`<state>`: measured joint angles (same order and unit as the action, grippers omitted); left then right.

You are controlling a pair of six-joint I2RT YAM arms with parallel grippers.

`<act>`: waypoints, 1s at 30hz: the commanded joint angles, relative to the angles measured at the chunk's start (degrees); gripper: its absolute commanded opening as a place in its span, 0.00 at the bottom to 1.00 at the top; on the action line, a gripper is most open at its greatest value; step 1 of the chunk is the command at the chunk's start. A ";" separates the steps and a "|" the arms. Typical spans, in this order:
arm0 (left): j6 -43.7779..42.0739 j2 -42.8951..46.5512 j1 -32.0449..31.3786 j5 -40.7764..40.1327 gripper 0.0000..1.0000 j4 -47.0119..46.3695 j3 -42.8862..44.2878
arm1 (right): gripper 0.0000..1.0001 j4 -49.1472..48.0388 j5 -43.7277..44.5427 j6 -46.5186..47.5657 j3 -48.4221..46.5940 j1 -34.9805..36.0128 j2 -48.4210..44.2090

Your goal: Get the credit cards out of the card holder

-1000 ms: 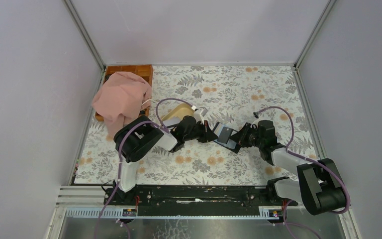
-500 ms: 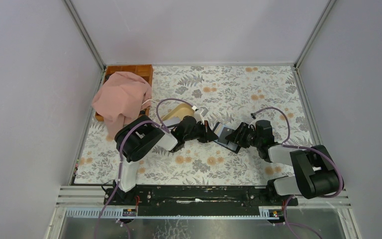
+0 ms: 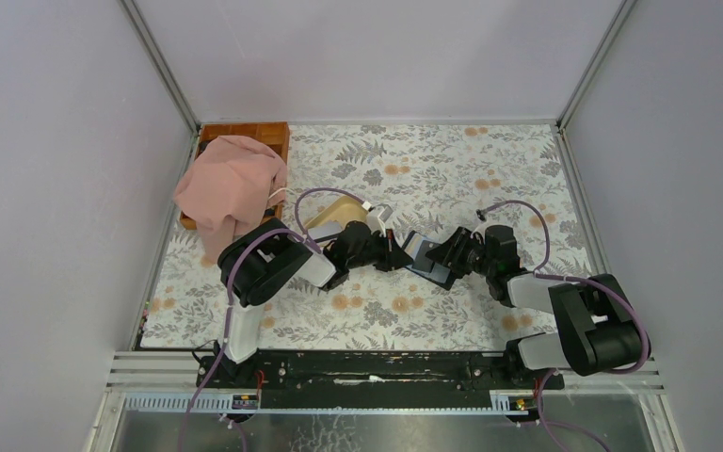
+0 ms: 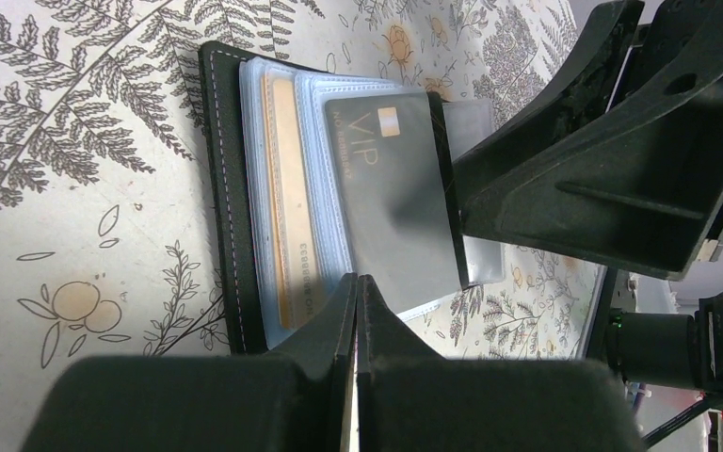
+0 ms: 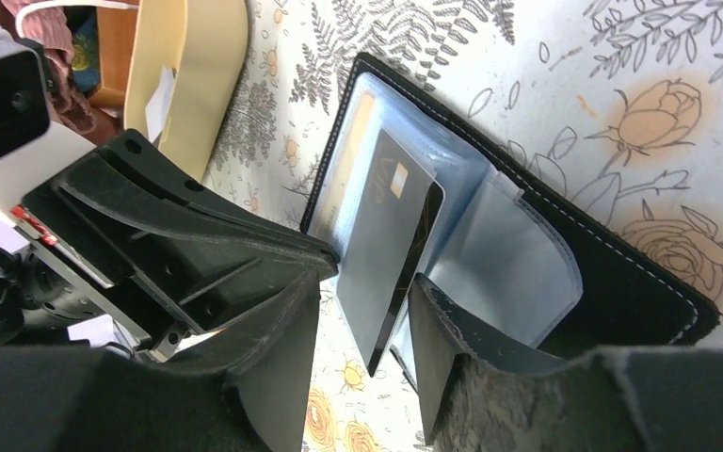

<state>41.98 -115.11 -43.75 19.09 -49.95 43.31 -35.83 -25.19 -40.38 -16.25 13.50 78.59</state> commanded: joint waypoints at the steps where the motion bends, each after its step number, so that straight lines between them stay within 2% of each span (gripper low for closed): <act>1: -1.46 -4.03 -0.80 -0.84 0.00 11.54 -3.08 | 0.47 -6.03 -2.45 -1.33 -1.01 0.13 0.16; 10: -1.29 -3.71 -0.80 -0.91 0.00 11.64 -3.10 | 0.47 -15.46 -6.98 -4.81 -1.79 0.14 7.97; 21: -1.54 -3.44 -0.86 -0.99 0.00 11.46 -4.03 | 0.47 -33.70 -10.57 -13.18 -1.85 0.14 21.97; 25: -1.20 -3.48 -0.77 -0.94 0.00 11.22 -4.17 | 0.47 -34.03 -10.15 -13.06 -0.82 0.16 22.53; 30: -0.29 -4.48 -0.40 -0.37 0.00 10.51 -3.70 | 0.47 -27.87 -8.60 -9.67 0.20 -0.04 18.22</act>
<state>43.03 -115.13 -43.77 19.09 -51.33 42.30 -66.04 -34.04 -52.82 -16.75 13.50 100.40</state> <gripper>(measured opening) 0.010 0.467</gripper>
